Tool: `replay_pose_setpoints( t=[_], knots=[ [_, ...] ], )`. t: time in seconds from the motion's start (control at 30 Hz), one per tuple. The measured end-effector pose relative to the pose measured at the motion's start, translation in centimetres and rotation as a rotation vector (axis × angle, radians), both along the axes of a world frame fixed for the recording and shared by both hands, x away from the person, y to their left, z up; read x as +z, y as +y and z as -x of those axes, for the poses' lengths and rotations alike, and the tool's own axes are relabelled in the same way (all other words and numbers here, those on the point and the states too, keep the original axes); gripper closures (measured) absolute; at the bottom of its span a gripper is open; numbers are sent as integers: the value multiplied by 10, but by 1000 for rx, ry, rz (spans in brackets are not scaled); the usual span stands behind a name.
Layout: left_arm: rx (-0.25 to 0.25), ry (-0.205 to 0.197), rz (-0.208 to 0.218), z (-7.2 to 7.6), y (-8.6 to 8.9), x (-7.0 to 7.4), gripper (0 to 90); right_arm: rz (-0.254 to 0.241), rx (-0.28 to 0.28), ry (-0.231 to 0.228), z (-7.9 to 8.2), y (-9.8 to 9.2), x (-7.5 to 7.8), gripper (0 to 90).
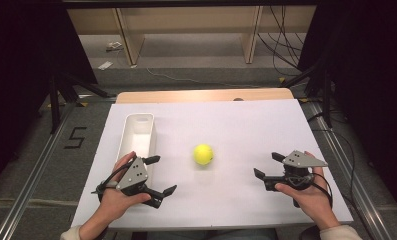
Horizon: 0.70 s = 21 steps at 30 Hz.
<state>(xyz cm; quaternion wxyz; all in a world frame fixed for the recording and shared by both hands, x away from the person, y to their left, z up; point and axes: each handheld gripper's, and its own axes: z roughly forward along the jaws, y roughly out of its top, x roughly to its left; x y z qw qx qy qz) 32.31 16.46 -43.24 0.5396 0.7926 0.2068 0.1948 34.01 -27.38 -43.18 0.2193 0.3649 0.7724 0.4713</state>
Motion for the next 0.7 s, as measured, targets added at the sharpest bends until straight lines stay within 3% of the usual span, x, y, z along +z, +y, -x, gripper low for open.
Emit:
replay_pose_setpoints(
  t=[0.7],
  knots=[
    [-1,1,-1,0,0,0,0,7,29,-4,-2,10,0,153]
  ],
)
